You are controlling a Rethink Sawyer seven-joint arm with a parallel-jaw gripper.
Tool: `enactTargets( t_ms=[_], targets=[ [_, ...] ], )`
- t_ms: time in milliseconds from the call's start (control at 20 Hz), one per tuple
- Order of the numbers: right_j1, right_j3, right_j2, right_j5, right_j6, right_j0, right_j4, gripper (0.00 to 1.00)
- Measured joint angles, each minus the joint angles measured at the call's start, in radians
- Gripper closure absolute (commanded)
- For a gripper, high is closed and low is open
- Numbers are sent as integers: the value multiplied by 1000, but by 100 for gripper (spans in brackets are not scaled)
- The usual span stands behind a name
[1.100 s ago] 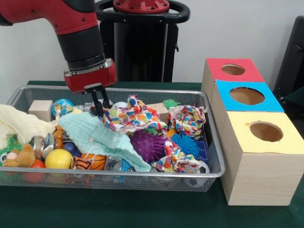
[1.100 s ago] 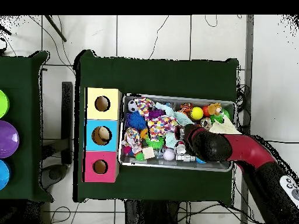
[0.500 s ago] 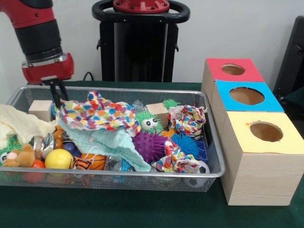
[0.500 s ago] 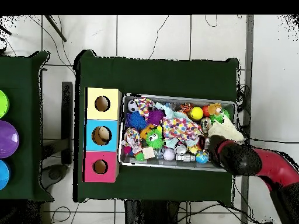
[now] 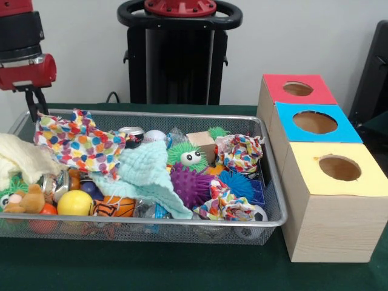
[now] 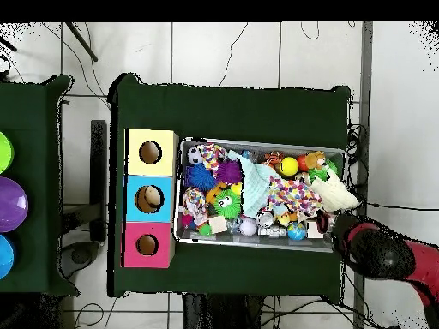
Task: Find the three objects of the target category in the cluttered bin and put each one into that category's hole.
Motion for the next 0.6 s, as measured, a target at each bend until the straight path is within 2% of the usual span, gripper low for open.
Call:
enactTargets(
  t_ms=[350, 600],
  targets=[
    [1, 5, 10, 0, 0, -4, -31, 100],
    [12, 24, 11, -3, 0, 39, -79, 100]
  ],
)
